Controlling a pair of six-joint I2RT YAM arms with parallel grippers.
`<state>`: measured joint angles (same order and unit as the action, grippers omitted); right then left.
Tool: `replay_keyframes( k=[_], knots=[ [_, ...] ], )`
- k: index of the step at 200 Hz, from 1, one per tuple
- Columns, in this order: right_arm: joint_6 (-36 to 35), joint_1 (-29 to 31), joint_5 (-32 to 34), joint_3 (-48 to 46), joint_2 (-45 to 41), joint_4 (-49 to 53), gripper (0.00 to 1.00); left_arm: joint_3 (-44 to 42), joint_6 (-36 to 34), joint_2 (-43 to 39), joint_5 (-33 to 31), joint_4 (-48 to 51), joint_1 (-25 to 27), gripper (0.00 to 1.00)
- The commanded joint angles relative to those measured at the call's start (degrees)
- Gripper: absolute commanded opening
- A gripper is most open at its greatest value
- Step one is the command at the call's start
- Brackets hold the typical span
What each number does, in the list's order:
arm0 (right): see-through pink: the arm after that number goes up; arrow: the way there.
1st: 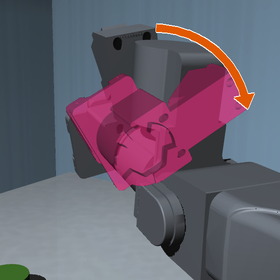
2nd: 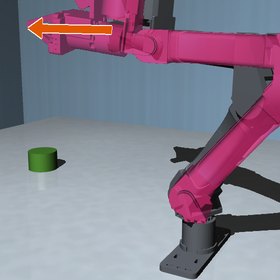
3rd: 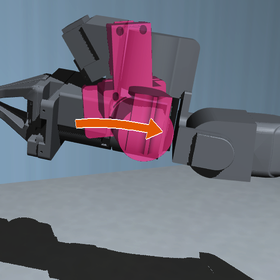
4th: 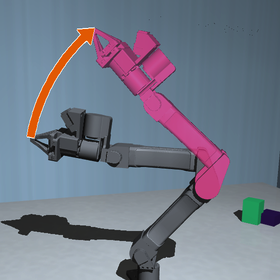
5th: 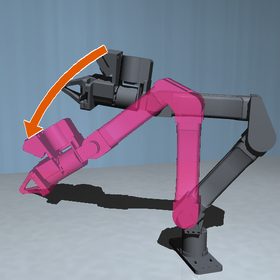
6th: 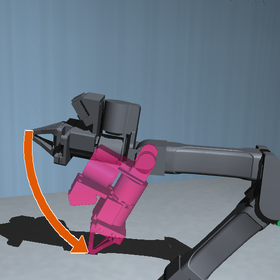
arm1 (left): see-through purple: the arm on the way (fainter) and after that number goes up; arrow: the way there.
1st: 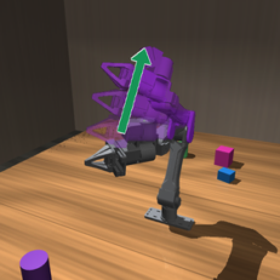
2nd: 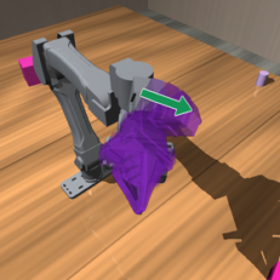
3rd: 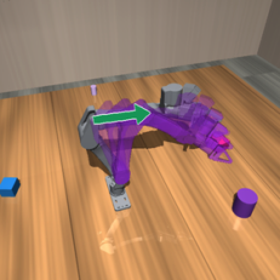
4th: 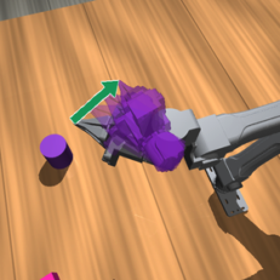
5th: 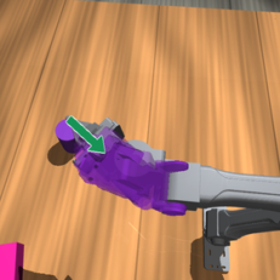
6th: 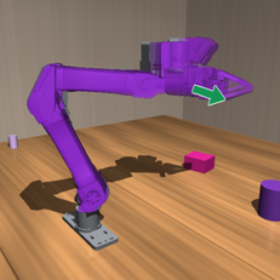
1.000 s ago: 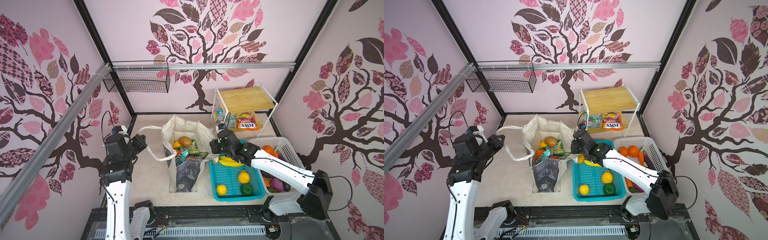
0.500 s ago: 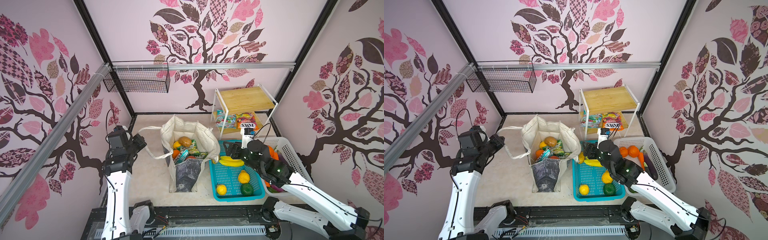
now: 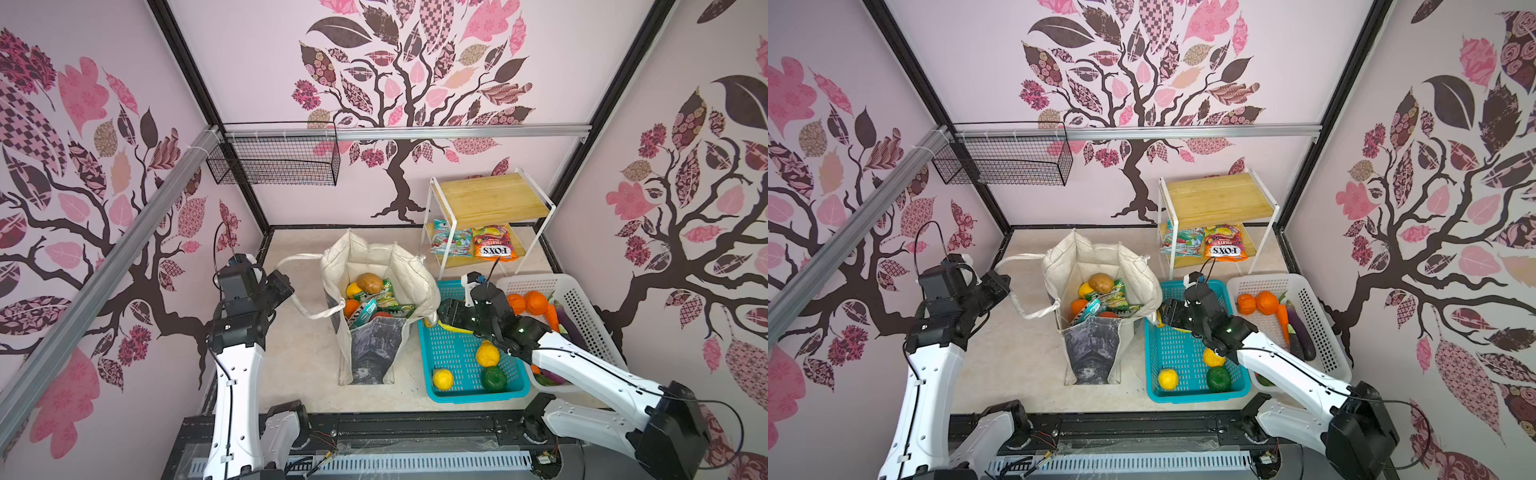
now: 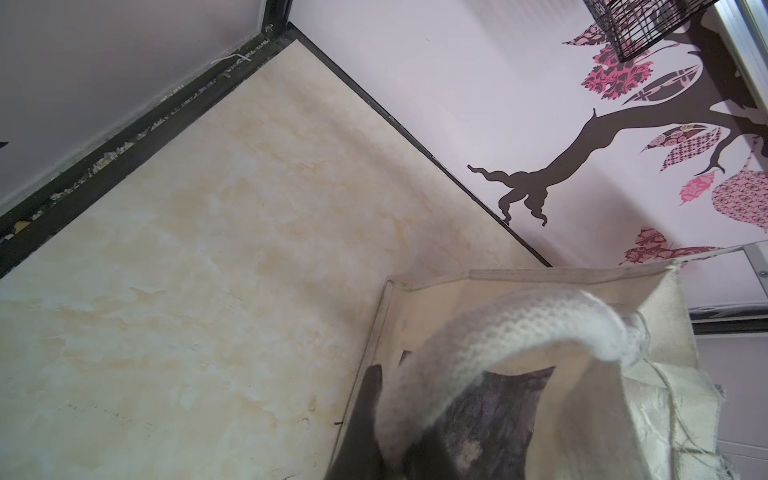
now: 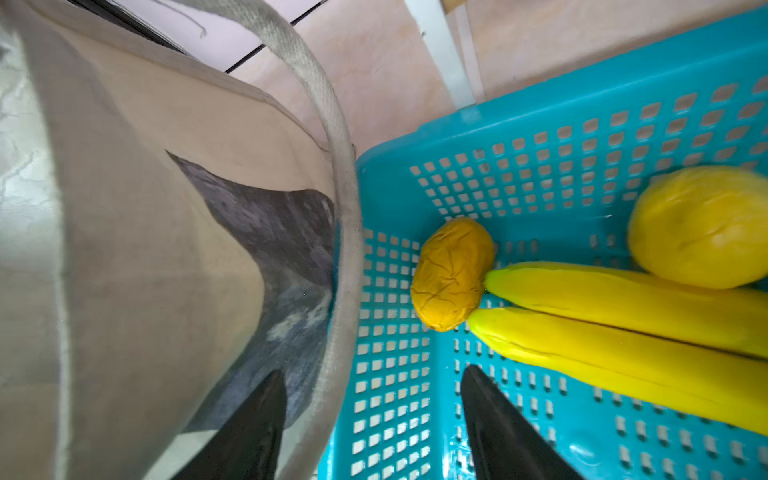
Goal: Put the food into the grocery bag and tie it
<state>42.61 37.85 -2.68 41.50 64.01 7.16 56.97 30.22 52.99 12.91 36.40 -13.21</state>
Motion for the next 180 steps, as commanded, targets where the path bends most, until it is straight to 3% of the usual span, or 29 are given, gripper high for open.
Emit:
replay_keyframes(
  k=[1,38,102,146,180],
  knots=[
    [2.77,0.97,-4.87,-0.01,3.46,-6.33,0.71,-2.09,0.12,0.24,1.43,-2.67,-0.23,0.0],
    [3.42,5.55,-4.54,1.89,9.03,-10.01,0.67,-2.48,-0.32,0.54,2.49,-3.14,-0.28,0.0],
    [4.0,7.34,-4.04,6.9,16.41,-12.41,0.59,-3.42,-0.94,-0.5,2.74,-3.16,-0.4,0.0],
    [2.36,7.33,1.68,8.0,17.37,-9.81,0.43,-3.35,-1.47,-0.86,2.73,-2.67,-0.63,0.0],
    [1.27,7.1,6.05,7.6,16.59,-7.09,0.43,-3.71,-1.48,-1.36,2.98,-2.76,-0.63,0.0]
  ],
)
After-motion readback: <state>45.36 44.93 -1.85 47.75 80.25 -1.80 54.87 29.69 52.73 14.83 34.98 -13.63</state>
